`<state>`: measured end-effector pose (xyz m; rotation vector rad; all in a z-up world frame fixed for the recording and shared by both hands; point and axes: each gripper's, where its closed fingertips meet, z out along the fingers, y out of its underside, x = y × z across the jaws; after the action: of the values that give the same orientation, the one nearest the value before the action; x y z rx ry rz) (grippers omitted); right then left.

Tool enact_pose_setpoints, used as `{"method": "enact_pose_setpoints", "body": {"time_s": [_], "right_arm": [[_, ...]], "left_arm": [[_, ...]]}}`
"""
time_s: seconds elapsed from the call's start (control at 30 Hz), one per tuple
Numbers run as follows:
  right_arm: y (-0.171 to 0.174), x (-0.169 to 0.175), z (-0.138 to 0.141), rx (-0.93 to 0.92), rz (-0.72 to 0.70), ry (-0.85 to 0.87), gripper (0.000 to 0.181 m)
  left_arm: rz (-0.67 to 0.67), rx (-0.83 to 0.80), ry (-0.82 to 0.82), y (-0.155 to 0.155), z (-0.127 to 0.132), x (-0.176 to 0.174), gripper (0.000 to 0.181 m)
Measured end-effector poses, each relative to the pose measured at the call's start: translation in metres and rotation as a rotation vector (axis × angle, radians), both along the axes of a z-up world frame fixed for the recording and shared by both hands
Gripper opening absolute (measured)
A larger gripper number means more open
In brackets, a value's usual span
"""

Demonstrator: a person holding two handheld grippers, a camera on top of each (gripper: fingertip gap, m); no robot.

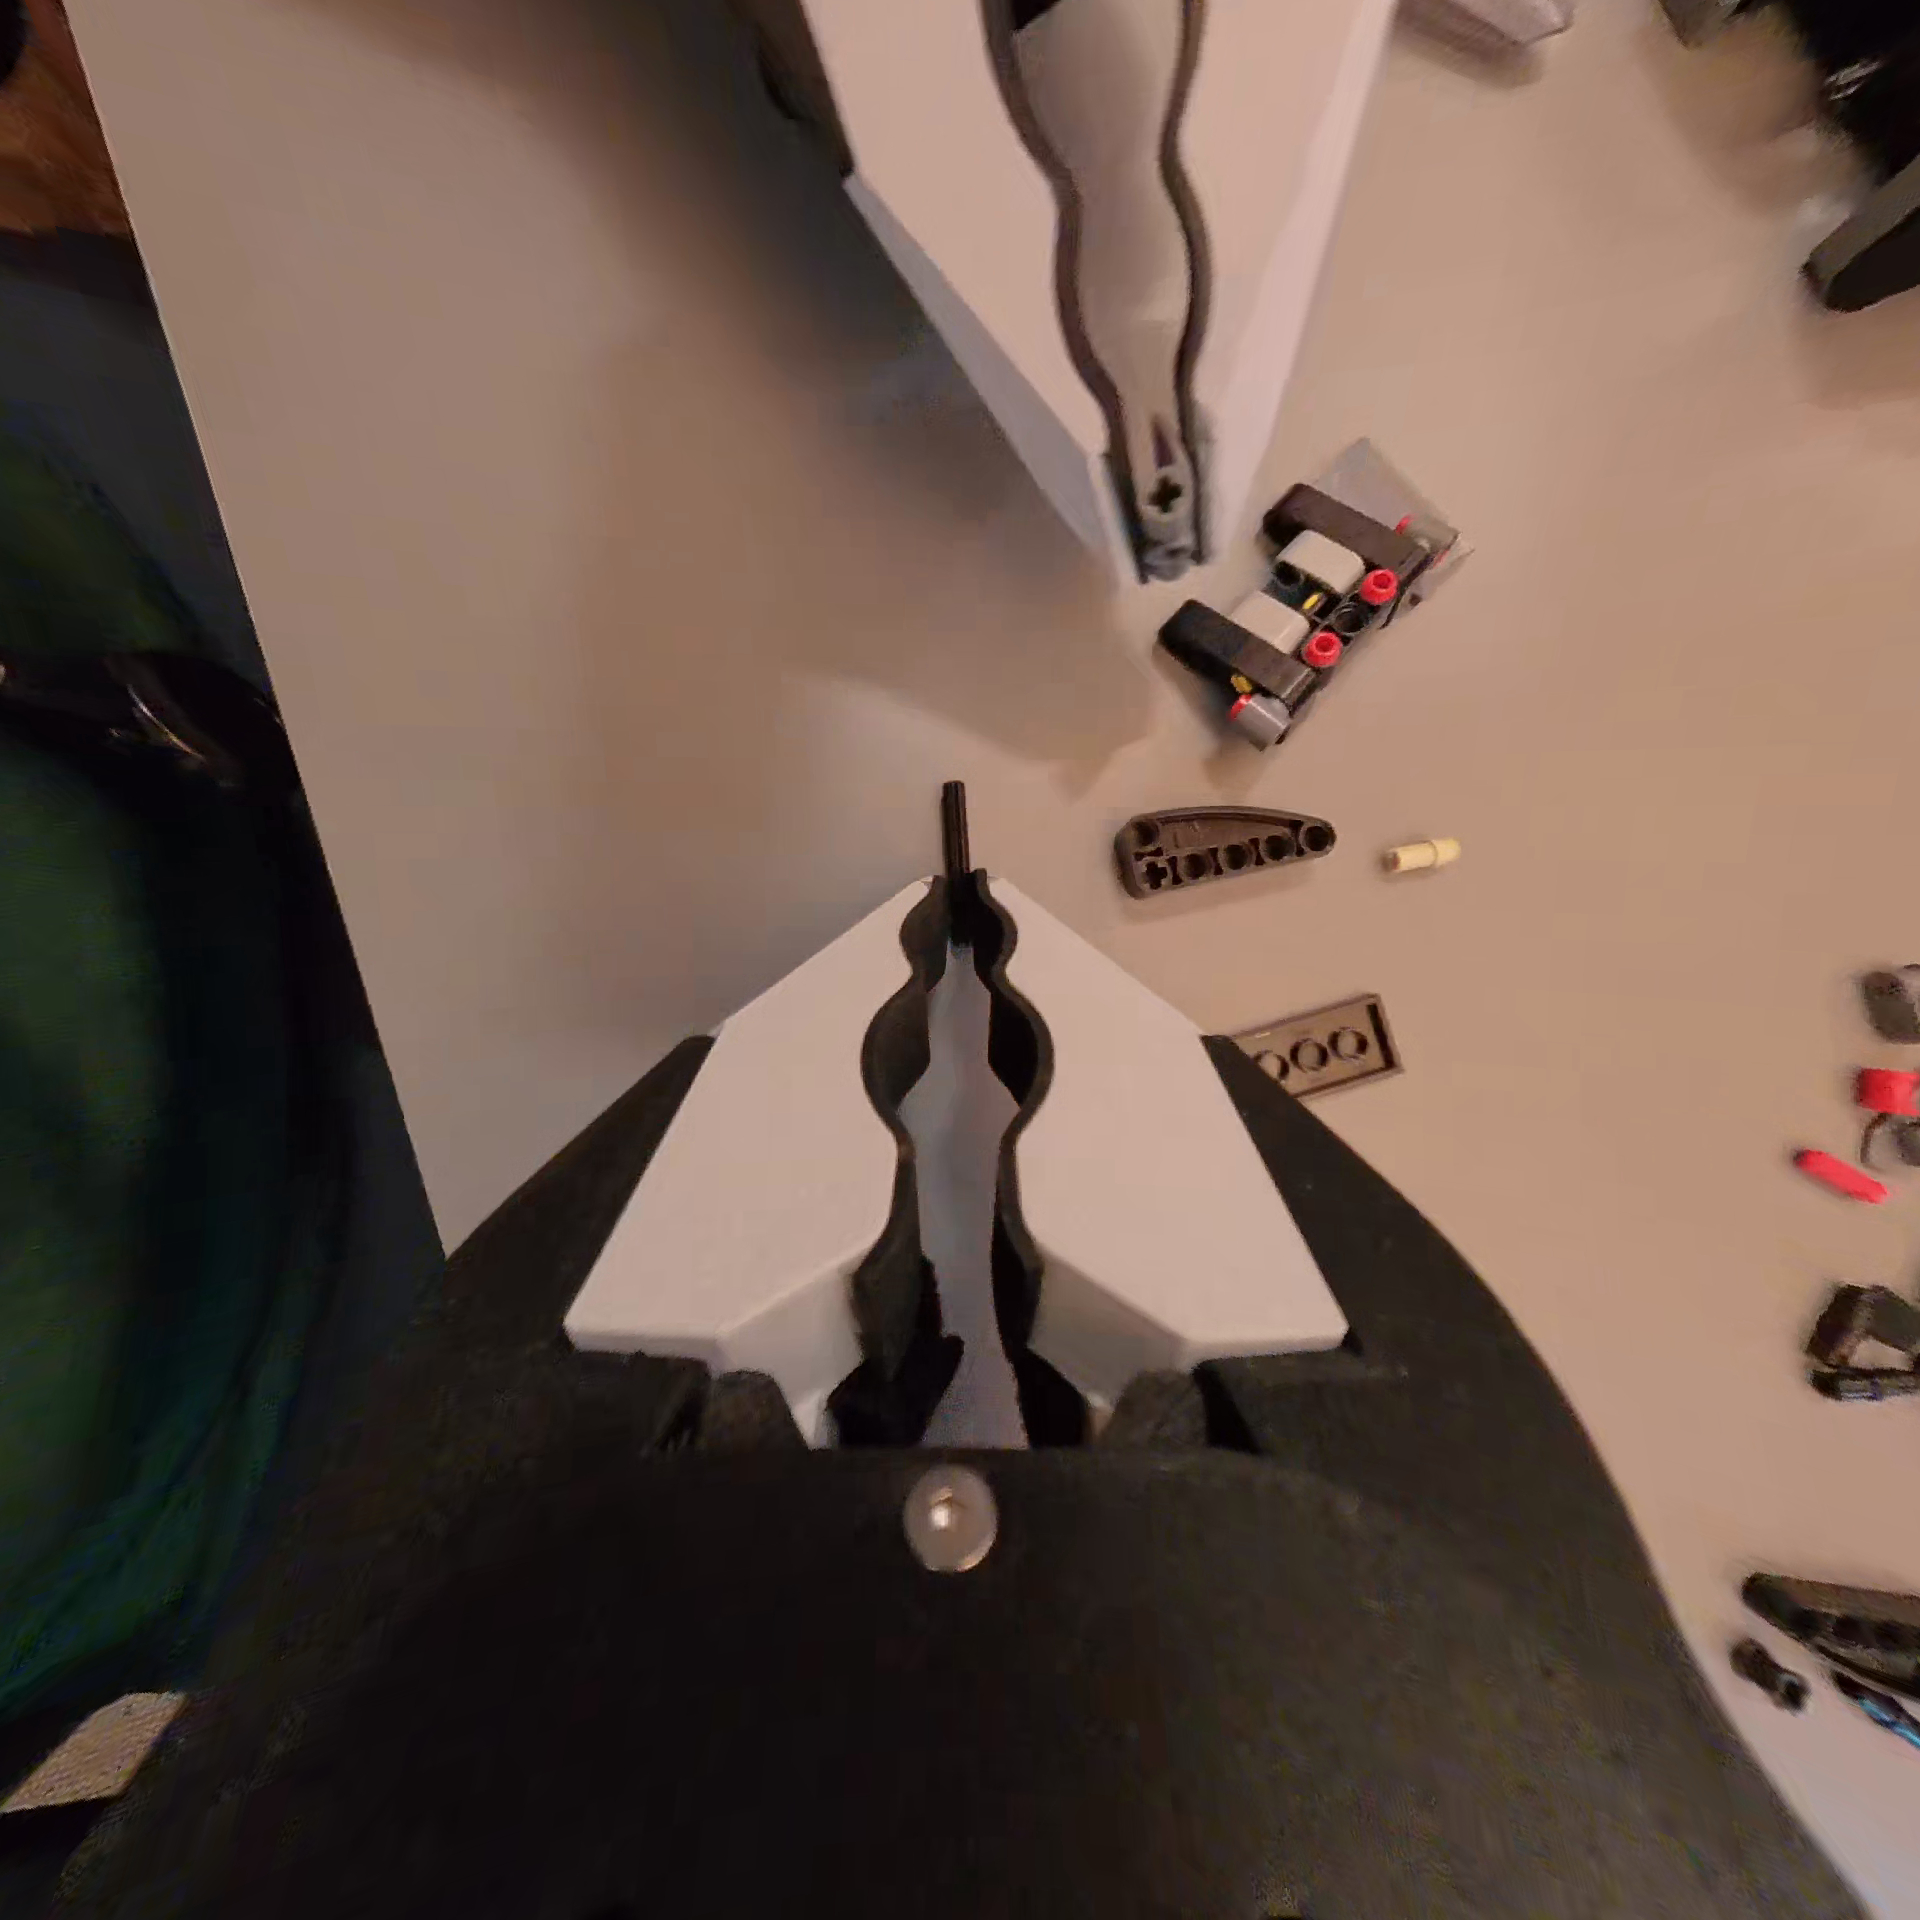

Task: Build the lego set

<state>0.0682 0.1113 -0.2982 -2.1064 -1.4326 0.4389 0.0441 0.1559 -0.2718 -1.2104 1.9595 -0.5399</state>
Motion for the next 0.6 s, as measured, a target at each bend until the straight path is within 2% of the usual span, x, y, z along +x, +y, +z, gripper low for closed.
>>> {"method": "enact_pose_setpoints", "body": {"time_s": [0.03,0.23,0.4,0.6], "right_arm": [[0.000,0.001,0.000,-0.001,-0.002,0.005,0.002],[-0.001,0.003,0.000,-0.038,-0.012,0.058,0.002],[-0.002,0.002,0.004,-0.073,-0.040,0.127,0.001],[0.004,-0.001,0.019,-0.092,-0.057,0.225,0.001]], "left_arm": [[-0.023,0.008,0.008,-0.005,0.000,-0.001,0.005],[-0.071,0.020,0.138,-0.019,-0.025,-0.004,0.005],[-0.065,-0.006,0.121,-0.018,-0.023,-0.003,0.008],[-0.054,-0.002,0.078,-0.016,-0.017,0.000,0.024]]}}
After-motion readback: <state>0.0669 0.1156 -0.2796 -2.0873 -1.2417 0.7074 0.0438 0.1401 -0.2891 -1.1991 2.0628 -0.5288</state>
